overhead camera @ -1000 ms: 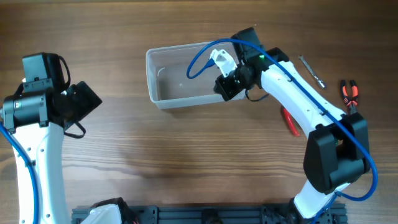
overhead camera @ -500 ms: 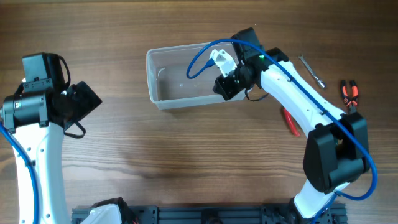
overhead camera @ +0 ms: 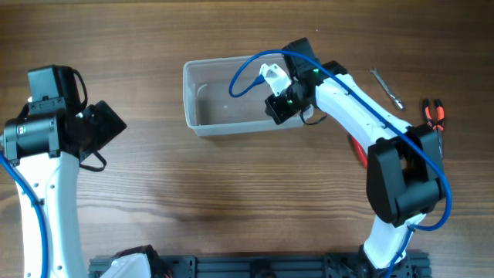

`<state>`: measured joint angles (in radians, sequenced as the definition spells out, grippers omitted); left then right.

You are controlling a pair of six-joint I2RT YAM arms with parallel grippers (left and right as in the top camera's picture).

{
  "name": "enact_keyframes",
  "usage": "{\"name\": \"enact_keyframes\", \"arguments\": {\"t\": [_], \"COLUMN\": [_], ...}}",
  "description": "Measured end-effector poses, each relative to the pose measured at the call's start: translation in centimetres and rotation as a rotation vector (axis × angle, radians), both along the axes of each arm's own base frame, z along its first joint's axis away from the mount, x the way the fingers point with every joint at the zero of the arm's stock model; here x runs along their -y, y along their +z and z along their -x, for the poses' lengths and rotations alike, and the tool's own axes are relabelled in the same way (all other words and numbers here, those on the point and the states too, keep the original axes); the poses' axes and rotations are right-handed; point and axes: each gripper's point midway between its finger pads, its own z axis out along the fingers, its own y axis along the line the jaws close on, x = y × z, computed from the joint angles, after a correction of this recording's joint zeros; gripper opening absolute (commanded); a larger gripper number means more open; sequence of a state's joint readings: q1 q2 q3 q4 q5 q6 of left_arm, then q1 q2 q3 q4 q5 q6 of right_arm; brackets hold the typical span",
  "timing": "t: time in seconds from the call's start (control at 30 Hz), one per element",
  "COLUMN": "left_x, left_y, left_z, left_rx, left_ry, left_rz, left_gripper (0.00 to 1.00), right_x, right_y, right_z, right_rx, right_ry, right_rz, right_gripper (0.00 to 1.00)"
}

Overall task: Pack container
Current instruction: 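Grasp the red-handled screwdriver with the right gripper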

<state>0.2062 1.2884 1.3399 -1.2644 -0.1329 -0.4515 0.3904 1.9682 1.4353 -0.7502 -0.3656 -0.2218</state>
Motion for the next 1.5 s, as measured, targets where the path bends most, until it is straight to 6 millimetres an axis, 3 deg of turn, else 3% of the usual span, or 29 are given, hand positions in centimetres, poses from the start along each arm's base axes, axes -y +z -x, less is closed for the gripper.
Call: {"name": "enact_keyframes", "arguments": {"t": [0.3,0.43,0.5,0.53,0.57,0.6,0.67,0.7,0.73,0.77,0.87,0.9,0.97,1.07,1.2,1.23,1.33,1.5], "left_x": [0.0,0.0,0.0,0.0,0.0,0.0,0.0,0.0,0.0,0.0,0.1,0.1,0.0,0.0,-0.1,-0.2,-0.2,-0.3], "left_y": [0.0,0.0,0.0,0.0,0.0,0.0,0.0,0.0,0.0,0.0,0.0,0.0,0.0,0.1,0.3,0.4,0.6,0.8], "left_z": [0.0,0.0,0.0,0.0,0.0,0.0,0.0,-0.1,0.0,0.0,0.0,0.0,-0.1,-0.2,-0.8,-1.0,-1.4,-1.8], "left_rx": [0.0,0.0,0.001,0.001,0.002,0.001,0.001,0.002,0.002,0.002,0.0,0.0,-0.001,-0.005,0.019,0.028,0.044,0.063], "left_ry": [0.0,0.0,0.0,0.0,0.0,0.0,-0.001,-0.001,-0.001,-0.001,-0.001,-0.003,-0.02,-0.064,-0.078,-0.078,-0.078,-0.078], "left_rz": [0.0,0.0,0.0,0.0,0.0,0.001,0.001,0.002,0.002,0.002,0.003,0.003,-0.004,-0.02,-0.032,-0.034,-0.038,-0.043], "left_gripper": [0.9,0.91,0.92,0.91,0.91,0.92,0.93,0.93,0.96,0.97,0.98,0.98,0.98,0.98,0.99,0.99,1.0,1.0], "right_x": [-0.1,0.0,0.4,0.6,1.0,1.3,3.4,4.8,7.7,10.3,19.6,22.1,24.9,27.1,26.3,25.6,23.8,23.6], "right_y": [-0.1,0.0,1.1,2.3,4.8,7.4,12.5,14.4,18.0,20.4,23.5,23.3,22.5,19.9,12.3,9.7,4.6,1.5], "right_z": [1.7,1.4,0.1,-0.7,-2.5,-4.0,-5.6,-5.9,-6.4,-6.5,-4.4,-3.4,-2.8,-3.8,-6.0,-6.7,-7.7,-8.4], "right_rx": [-0.062,-0.054,-0.016,0.007,0.062,0.128,0.214,0.234,0.297,0.333,0.322,0.286,0.245,0.204,0.059,0.02,-0.047,-0.073], "right_ry": [0.041,0.035,0.004,-0.009,-0.037,-0.058,-0.145,-0.196,-0.296,-0.377,-0.592,-0.618,-0.623,-0.546,-0.356,-0.3,-0.193,-0.132], "right_rz": [-0.017,-0.009,0.026,0.046,0.066,0.072,0.123,0.147,0.167,0.174,0.227,0.245,0.259,0.289,0.315,0.322,0.329,0.336], "right_gripper": [0.05,0.11,0.22,0.34,0.51,0.74,0.93,0.99,1.0,1.0,1.0,1.0,1.0,1.0,0.99,1.0,1.0,0.99]}}
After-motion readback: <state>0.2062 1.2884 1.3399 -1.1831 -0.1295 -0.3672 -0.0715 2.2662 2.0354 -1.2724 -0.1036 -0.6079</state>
